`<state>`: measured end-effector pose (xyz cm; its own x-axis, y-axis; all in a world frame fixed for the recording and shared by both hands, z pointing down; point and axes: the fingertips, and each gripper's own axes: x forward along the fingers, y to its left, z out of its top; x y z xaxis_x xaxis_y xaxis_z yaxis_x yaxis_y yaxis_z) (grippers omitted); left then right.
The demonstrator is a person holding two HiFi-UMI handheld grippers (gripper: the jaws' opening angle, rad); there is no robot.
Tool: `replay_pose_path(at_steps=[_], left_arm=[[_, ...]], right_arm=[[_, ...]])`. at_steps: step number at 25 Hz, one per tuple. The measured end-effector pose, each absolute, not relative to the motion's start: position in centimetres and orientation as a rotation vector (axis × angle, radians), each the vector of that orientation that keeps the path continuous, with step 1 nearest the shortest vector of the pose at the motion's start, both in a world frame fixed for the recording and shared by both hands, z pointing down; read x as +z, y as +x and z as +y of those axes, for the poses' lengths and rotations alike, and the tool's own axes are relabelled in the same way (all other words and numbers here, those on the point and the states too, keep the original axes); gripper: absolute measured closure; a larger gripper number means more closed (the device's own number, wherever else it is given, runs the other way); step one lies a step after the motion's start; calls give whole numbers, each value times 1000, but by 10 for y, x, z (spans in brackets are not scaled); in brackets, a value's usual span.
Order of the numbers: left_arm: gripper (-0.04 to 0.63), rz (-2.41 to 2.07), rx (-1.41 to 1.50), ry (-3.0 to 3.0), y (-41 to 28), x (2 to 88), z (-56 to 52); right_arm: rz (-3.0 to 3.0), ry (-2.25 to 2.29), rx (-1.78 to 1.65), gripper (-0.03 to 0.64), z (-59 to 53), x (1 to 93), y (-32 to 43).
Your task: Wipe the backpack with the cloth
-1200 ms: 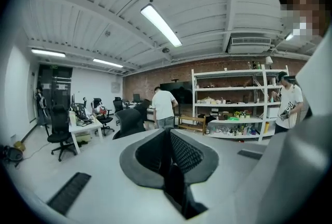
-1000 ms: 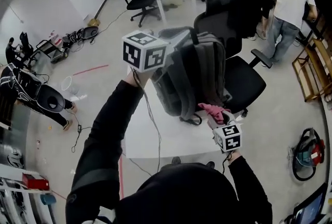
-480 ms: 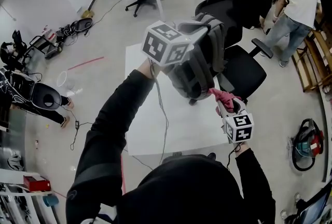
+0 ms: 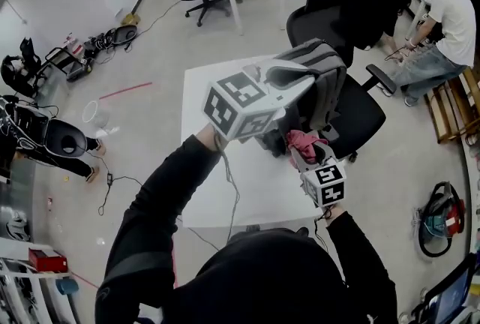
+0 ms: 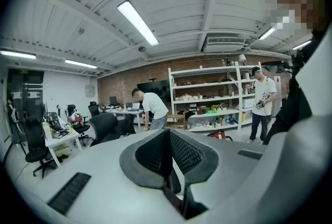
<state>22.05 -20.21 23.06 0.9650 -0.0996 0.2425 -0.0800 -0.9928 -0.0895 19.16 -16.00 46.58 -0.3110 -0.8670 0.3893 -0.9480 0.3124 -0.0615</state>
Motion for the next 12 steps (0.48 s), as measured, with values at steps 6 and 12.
replay_pose_path(at_steps=[6, 12], left_arm=[[552, 44, -373, -3002, 190, 243, -152], [552, 158, -452, -3145, 110, 295, -146]], right_arm=[[-2239, 1409, 605, 476, -126, 559, 159], [-2111, 1365, 859, 476, -47, 634, 187]])
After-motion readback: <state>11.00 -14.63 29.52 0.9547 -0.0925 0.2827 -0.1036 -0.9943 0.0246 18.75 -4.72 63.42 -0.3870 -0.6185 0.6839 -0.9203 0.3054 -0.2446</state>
